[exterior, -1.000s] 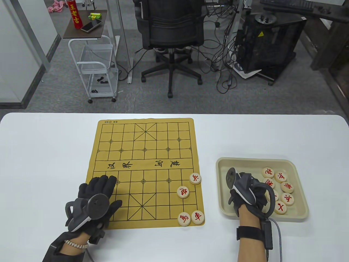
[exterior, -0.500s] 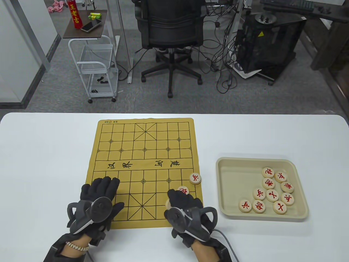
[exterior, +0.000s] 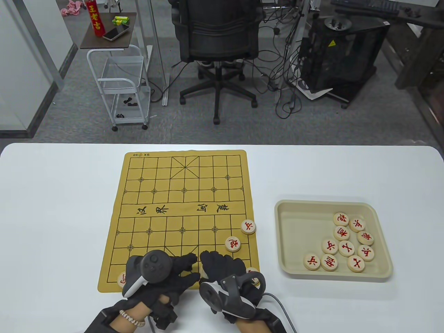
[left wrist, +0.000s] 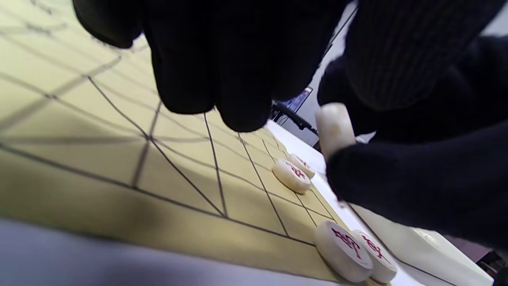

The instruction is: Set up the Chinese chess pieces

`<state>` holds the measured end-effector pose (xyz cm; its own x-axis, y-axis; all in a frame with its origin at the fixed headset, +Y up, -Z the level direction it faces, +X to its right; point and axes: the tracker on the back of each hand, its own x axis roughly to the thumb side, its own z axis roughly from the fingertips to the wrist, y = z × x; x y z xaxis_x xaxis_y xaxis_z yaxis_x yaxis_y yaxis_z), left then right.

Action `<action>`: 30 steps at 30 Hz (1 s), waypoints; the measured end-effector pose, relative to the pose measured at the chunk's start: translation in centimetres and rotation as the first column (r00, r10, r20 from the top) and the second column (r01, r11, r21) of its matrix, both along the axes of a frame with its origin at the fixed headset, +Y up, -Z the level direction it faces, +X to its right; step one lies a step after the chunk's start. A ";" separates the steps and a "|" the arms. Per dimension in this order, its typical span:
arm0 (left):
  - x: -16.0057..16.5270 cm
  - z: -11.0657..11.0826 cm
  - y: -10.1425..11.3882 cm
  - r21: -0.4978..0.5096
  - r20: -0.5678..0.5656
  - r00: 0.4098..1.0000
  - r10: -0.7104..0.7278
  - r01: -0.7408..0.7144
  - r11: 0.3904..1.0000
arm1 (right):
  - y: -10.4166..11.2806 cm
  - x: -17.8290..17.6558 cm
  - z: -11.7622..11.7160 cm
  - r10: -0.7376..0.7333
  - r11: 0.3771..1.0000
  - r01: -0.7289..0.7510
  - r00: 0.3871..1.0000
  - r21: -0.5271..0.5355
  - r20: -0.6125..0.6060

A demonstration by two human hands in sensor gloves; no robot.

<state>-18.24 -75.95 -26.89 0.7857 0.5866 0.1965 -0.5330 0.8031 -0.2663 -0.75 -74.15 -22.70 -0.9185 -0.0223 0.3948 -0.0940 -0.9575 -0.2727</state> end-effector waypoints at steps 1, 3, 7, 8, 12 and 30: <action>0.2 -0.2 -0.2 -0.026 -0.014 1.000 0.023 -0.024 0.999 | 0.0 0.0 0.0 0.001 1.000 -0.001 1.000 0.000 0.000; 0.9 -0.5 -0.7 -0.093 -0.093 0.987 0.134 -0.142 0.985 | 0.0 -0.2 0.0 -0.007 1.000 0.007 1.000 -0.008 0.000; 1.3 -0.9 -1.2 -0.118 -0.151 0.974 0.170 -0.188 0.975 | 0.0 -0.1 0.0 -0.009 1.000 0.009 1.000 0.002 0.001; 1.4 -1.0 -1.1 -0.119 -0.147 0.976 0.163 -0.181 0.976 | -0.1 0.0 0.1 -0.015 1.000 0.015 1.000 -0.004 -0.007; 0.6 -1.1 -0.3 -0.091 -0.129 0.982 0.136 -0.149 0.985 | -0.2 0.8 -0.1 -0.019 0.999 0.018 0.998 -0.035 -0.053; -18.7 -1.8 2.2 -0.382 -0.262 0.889 -0.375 0.262 0.887 | -1.9 5.7 -2.7 0.010 0.979 0.018 0.991 -0.201 0.135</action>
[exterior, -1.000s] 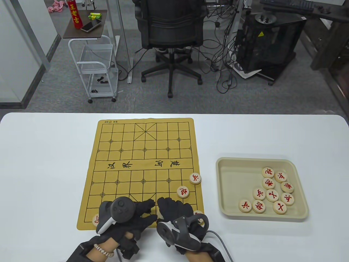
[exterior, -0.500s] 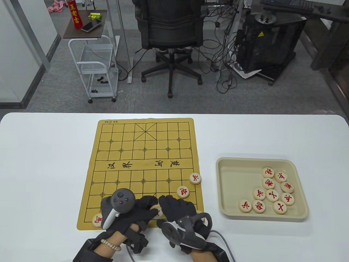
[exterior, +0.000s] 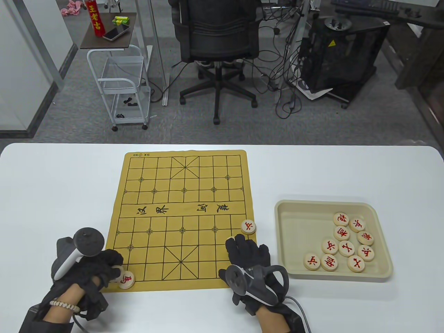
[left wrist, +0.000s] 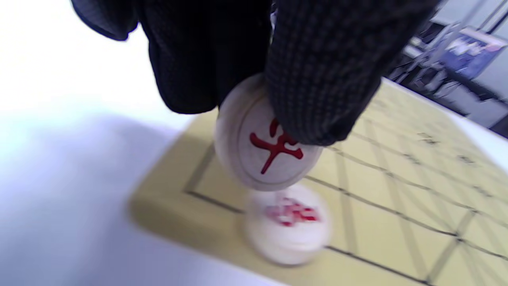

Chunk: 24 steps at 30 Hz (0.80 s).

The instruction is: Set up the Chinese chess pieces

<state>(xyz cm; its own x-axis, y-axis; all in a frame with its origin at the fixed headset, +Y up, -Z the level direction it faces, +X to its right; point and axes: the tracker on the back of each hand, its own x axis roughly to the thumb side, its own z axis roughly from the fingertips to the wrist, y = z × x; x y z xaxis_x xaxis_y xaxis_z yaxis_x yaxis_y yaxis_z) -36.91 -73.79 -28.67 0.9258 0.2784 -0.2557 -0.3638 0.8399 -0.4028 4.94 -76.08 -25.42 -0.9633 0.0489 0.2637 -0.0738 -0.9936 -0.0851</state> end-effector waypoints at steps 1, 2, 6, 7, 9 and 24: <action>-0.7 0.0 -0.3 -0.008 -0.013 1.000 -0.012 0.011 1.000 | -0.1 0.0 0.0 0.002 1.000 -0.002 1.000 -0.001 0.000; -1.3 0.1 -0.7 -0.016 -0.025 1.000 -0.012 0.012 1.000 | -0.1 -0.1 -0.1 0.011 1.000 -0.011 1.000 0.000 0.002; -2.4 0.1 -2.2 -0.067 -0.032 0.999 0.033 -0.035 0.997 | -0.1 -0.1 -0.1 0.004 1.000 -0.004 1.000 -0.004 -0.003; -2.4 0.0 -2.6 -0.078 -0.019 0.999 0.041 -0.042 0.996 | -0.1 -0.1 -0.1 0.005 1.000 -0.005 1.000 -0.003 -0.004; -2.4 0.0 -3.0 -0.087 -0.007 0.999 0.048 -0.049 0.995 | -0.1 -0.1 0.0 0.007 1.000 -0.007 1.000 0.000 -0.004; 1.2 0.6 -2.3 0.088 0.093 0.927 -0.363 0.356 0.930 | -0.2 0.1 0.0 -0.007 1.000 0.007 1.000 -0.003 0.001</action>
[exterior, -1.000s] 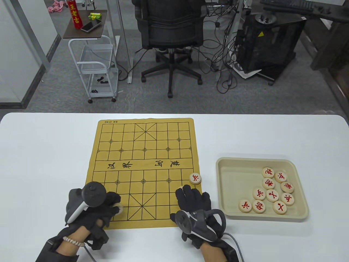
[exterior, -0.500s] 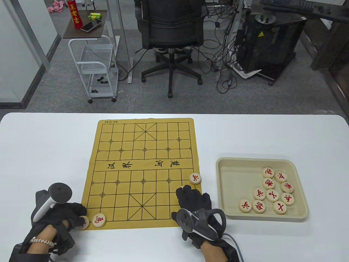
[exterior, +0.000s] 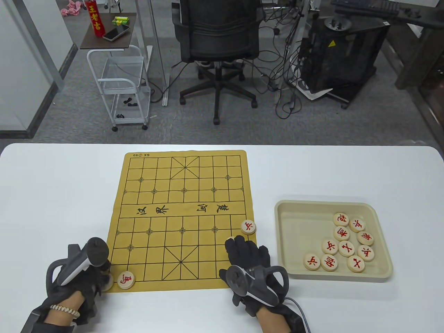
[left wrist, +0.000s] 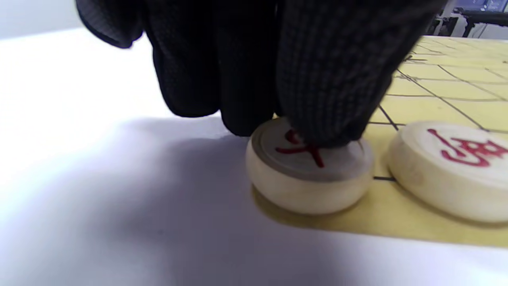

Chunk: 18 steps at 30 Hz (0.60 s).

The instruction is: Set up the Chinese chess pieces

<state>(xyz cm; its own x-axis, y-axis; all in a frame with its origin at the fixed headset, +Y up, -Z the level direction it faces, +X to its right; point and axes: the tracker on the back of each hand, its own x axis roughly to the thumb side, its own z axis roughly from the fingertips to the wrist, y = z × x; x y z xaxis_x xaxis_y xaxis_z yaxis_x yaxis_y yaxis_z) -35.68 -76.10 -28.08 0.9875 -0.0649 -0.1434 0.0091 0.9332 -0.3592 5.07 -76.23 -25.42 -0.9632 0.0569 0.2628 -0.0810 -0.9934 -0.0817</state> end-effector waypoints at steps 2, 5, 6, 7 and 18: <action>0.7 0.2 0.3 0.015 0.030 0.998 -0.052 0.051 0.999 | 0.0 0.0 0.0 0.000 1.000 0.000 1.000 0.000 0.001; 2.3 0.4 1.7 0.119 0.066 0.994 -0.082 0.074 0.990 | 0.0 0.0 0.0 -0.004 1.000 0.004 1.000 -0.003 0.000; 2.9 0.5 2.4 0.177 0.079 0.994 -0.074 0.059 0.982 | -0.1 0.0 0.0 -0.002 1.000 0.002 1.000 -0.003 -0.001; 3.4 0.5 2.9 0.217 0.089 0.994 -0.065 0.045 0.975 | -0.1 -0.1 0.0 -0.001 1.000 0.001 1.000 -0.004 -0.001; 8.0 1.2 3.2 0.557 0.248 0.967 0.062 -0.194 0.807 | -0.7 0.1 -0.4 0.038 0.999 -0.038 0.999 -0.031 0.022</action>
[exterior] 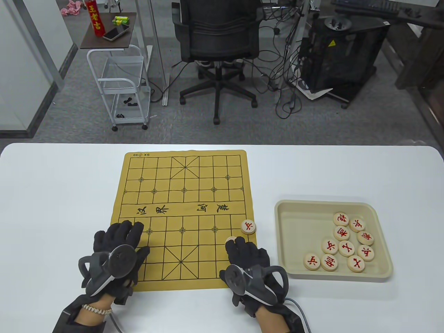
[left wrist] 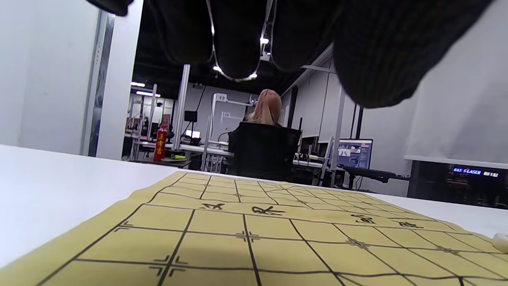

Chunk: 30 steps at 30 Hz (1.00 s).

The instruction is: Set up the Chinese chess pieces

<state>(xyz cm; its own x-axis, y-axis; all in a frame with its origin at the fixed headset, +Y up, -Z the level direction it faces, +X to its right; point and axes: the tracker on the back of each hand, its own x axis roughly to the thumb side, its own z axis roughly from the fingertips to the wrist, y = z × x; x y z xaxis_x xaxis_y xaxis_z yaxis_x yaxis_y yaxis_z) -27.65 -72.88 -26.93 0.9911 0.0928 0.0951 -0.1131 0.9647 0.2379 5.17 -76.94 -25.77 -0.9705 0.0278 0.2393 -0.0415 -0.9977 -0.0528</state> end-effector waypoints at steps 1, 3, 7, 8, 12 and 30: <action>0.2 0.0 -0.3 -0.022 0.015 1.000 -0.022 0.022 1.000 | 0.0 0.1 -0.1 0.006 1.000 -0.006 1.000 0.002 0.005; 0.5 0.6 -0.4 -0.034 0.029 0.998 -0.061 0.062 0.997 | 0.2 0.3 -0.3 0.028 1.000 -0.028 0.999 0.001 0.029; 0.4 1.1 -0.5 -0.012 0.040 0.997 -0.062 0.062 0.998 | 2.0 1.9 -1.2 -0.027 1.000 0.028 0.990 -0.009 0.141; 0.3 1.1 -0.5 -0.012 0.041 0.998 -0.049 0.050 0.999 | 2.7 2.8 -1.6 -0.070 0.997 0.072 0.980 -0.002 0.188; -0.1 1.2 -0.5 -0.029 0.036 0.999 -0.031 0.032 0.999 | 4.6 6.6 -3.2 -0.012 0.999 0.023 0.938 -0.028 0.347; 0.1 1.1 -0.7 -0.054 0.063 0.997 -0.039 0.042 0.998 | 1.0 15.4 -7.4 0.439 0.837 -0.146 0.755 -0.527 0.487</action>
<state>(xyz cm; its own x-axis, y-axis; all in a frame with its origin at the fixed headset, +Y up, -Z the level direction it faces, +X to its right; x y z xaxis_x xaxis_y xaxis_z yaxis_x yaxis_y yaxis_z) -27.57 -73.58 -25.84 0.9865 0.0598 0.1524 -0.0868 0.9803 0.1774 20.54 -75.98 -33.14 -0.8896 -0.3248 -0.3211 0.1486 -0.8706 0.4691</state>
